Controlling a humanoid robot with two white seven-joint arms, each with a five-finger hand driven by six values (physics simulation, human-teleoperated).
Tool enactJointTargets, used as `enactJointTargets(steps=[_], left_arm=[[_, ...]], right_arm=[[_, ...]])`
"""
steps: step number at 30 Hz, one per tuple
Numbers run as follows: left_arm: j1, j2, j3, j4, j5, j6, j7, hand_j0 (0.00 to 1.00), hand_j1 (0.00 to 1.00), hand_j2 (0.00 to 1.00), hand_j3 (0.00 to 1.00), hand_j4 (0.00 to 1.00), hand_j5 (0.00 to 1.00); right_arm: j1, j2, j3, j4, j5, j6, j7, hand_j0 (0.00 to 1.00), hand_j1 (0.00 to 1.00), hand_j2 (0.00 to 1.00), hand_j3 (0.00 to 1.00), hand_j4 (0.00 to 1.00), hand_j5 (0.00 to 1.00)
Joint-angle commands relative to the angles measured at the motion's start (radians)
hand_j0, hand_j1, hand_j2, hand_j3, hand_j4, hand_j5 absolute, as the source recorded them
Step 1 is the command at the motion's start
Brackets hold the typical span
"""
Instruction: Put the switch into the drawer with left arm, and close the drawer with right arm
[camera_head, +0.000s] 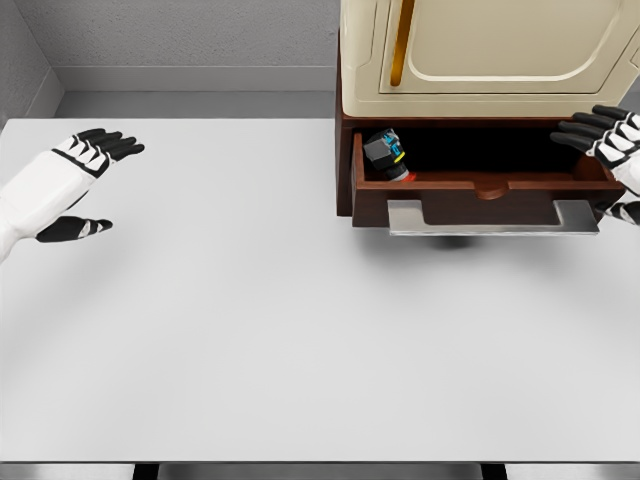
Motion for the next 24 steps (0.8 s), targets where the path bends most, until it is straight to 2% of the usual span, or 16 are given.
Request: enactJointTargets(steps=[1,14,20,24], left_arm=[[0.0,0.001,0.0,-0.001,0.008,0.001,0.001,1.0,1.0,1.0,1.0,1.0,1.0],[0.0,0.001,0.002,-0.001,0.01,0.001,0.001,1.0,1.0,1.0,1.0,1.0,1.0],[0.0,0.001,0.002,0.0,0.01,0.001,0.001,1.0,1.0,1.0,1.0,1.0,1.0],[0.0,0.001,0.002,-0.001,0.01,0.001,0.001,1.0,1.0,1.0,1.0,1.0,1.0]], right_arm=[[0.0,0.016,0.0,0.009,-0.005,0.0,0.018,1.0,1.0,1.0,1.0,1.0,1.0],[-0.043,0.054,0.003,0.047,0.011,0.0,0.025,1.0,1.0,1.0,1.0,1.0,1.0],[-0.072,0.108,0.005,0.061,0.018,0.0,0.025,1.0,1.0,1.0,1.0,1.0,1.0],[-0.113,0.114,0.041,0.083,0.021,0.0,0.025,1.0,1.0,1.0,1.0,1.0,1.0]])
